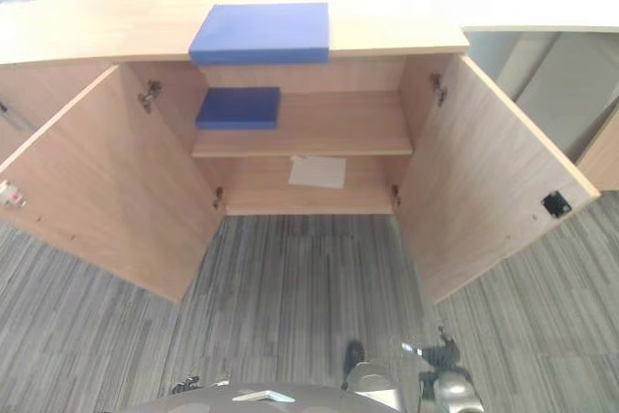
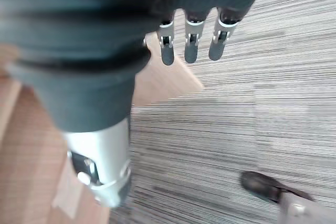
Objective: Put the empty folder in the office cabinet
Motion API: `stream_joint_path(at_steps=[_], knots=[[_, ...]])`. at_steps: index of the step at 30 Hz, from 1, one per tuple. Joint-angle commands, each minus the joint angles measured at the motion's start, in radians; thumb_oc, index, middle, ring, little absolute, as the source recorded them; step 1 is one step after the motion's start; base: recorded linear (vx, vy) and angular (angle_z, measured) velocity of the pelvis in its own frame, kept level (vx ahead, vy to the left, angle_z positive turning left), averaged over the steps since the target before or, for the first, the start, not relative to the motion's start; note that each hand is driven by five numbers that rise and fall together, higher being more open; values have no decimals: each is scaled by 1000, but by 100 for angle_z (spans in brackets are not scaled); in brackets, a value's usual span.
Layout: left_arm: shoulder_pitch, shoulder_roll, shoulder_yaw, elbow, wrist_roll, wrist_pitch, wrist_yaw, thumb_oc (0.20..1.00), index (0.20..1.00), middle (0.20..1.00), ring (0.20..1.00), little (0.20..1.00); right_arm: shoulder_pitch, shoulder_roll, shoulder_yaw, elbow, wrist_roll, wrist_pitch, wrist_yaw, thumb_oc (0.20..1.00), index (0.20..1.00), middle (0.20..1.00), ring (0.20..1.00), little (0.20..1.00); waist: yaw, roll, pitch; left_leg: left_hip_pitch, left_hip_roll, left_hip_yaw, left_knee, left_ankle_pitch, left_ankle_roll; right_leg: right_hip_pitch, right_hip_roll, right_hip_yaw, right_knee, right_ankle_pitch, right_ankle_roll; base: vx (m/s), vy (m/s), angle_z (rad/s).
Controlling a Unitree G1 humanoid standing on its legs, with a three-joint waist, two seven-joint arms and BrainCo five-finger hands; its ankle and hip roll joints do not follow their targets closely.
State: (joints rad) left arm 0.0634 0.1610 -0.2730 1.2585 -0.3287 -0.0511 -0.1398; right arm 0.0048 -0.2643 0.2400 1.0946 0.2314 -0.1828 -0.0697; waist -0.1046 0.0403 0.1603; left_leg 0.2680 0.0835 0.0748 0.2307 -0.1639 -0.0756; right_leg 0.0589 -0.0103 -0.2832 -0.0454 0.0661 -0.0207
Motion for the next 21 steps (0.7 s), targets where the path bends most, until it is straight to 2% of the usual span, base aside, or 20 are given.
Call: stream_joint_path(at_steps=[1, 2, 3, 4, 6, 7, 8, 9, 10, 11, 12, 13, 17, 21], knots=[[-71, 36, -47, -36, -23, -4, -4, 1000, 1000, 1000, 1000, 1000, 0, -35, 19, -2, -7, 0, -5, 1000, 1000, 1000, 1000, 1000, -14, -47, 26, -62, -36, 122, 255, 121, 3, -133, -56, 32, 30, 10, 44, 323, -227, -12], [-84, 34, -46, -43, -43, -1, 5, 1000, 1000, 1000, 1000, 1000, -1, -42, 20, -14, 4, 8, -10, 1000, 1000, 1000, 1000, 1000, -9, -43, 37, -125, -1, 125, 348, 102, -6, -101, -36, 41, 32, -25, 33, 277, -248, 11], [-96, 35, -42, -50, -55, 5, 12, 1000, 1000, 1000, 1000, 1000, -5, -45, 19, -20, 16, 10, -15, 1000, 1000, 1000, 1000, 1000, -2, -68, 49, -208, -16, 131, 397, 98, 20, -88, -57, 46, 33, -28, 23, 129, -110, 14], [-96, 35, -42, -50, -55, 5, 12, 1000, 1000, 1000, 1000, 1000, -5, -45, 19, -20, 16, 10, -15, 1000, 1000, 1000, 1000, 1000, -2, -68, 49, -208, -16, 131, 397, 98, 20, -88, -57, 46, 33, -28, 23, 47, -62, 41], [-108, 37, -33, -63, -65, 9, 22, 1000, 1000, 1000, 1000, 1000, -12, -49, 20, -31, 33, 9, -18, 1000, 1000, 1000, 1000, 1000, 19, -81, 74, -304, -27, 135, 385, 58, 52, -45, -61, 67, 24, -40, 26, 131, -17, 7], [-110, 39, -28, -68, -59, 8, 22, 1000, 1000, 1000, 1000, 1000, -17, -47, 20, -34, 31, 8, -19, 1000, 1000, 1000, 1000, 1000, 27, -86, 80, -315, -30, 149, 329, 44, 64, -29, -64, 76, 19, -44, 31, 208, 98, -43], [-107, 39, -32, -78, -38, 2, 31, 1000, 1000, 1000, 1000, 1000, -27, -44, 24, -35, 35, 7, -20, 1000, 1000, 1000, 1000, 1000, 37, -88, 85, -307, -55, 148, 204, 20, 86, -14, -65, 99, 14, -46, 47, 215, 145, -52], [-105, 40, -34, -80, -29, -2, 35, 1000, 1000, 1000, 1000, 1000, -30, -44, 27, -34, 35, 3, -19, 1000, 1000, 1000, 1000, 1000, 41, -87, 85, -298, -65, 140, 139, 17, 89, -11, -63, 108, 13, -47, 53, 158, 128, -37], [-105, 40, -34, -80, -29, -2, 35, 1000, 1000, 1000, 1000, 1000, -30, -44, 27, -34, 35, 3, -19, 1000, 1000, 1000, 1000, 1000, 41, -87, 85, -298, -65, 140, 139, 17, 89, -11, -63, 108, 13, -47, 53, 139, 126, -37], [-99, 39, -41, -81, -21, -10, 40, 1000, 1000, 1000, 1000, 1000, -34, -42, 34, -32, 37, -5, -18, 1000, 1000, 1000, 1000, 1000, 47, -80, 84, -283, -72, 121, -6, 35, 83, -3, -53, 124, 10, -52, 64, 242, 187, -38], [-96, 41, -52, -85, -9, -8, 48, 1000, 1000, 1000, 1000, 1000, -29, -40, 44, -37, 47, -19, -25, 1000, 1000, 1000, 1000, 1000, 50, -69, 84, -275, -50, 104, -141, 107, 55, 18, -37, 140, 4, -66, 68, 363, 317, -51], [-96, 37, -55, -86, -4, -4, 56, 1000, 1000, 1000, 1000, 1000, -29, -39, 53, -39, 49, -29, -26, 1000, 1000, 1000, 1000, 1000, 57, -65, 82, -277, -44, 68, -196, 146, 46, 33, -31, 164, -3, -75, 70, 284, 257, -31], [-102, 42, -53, -90, -3, 19, 56, 1000, 1000, 1000, 1000, 1000, -29, -33, 60, -41, 45, -28, -35, 1000, 1000, 1000, 1000, 1000, 57, -49, 67, -240, -55, 56, -270, 159, 58, 25, -42, 163, 3, -79, 82, 147, 215, -31], [-99, 57, -56, -83, -3, 27, 60, 1000, 1000, 1000, 1000, 1000, -22, -25, 54, -47, 38, -34, -35, 1000, 1000, 1000, 1000, 1000, 48, -38, 54, -198, -71, 64, -311, 145, 80, 18, -56, 163, 13, -78, 97, 94, 165, 4]])
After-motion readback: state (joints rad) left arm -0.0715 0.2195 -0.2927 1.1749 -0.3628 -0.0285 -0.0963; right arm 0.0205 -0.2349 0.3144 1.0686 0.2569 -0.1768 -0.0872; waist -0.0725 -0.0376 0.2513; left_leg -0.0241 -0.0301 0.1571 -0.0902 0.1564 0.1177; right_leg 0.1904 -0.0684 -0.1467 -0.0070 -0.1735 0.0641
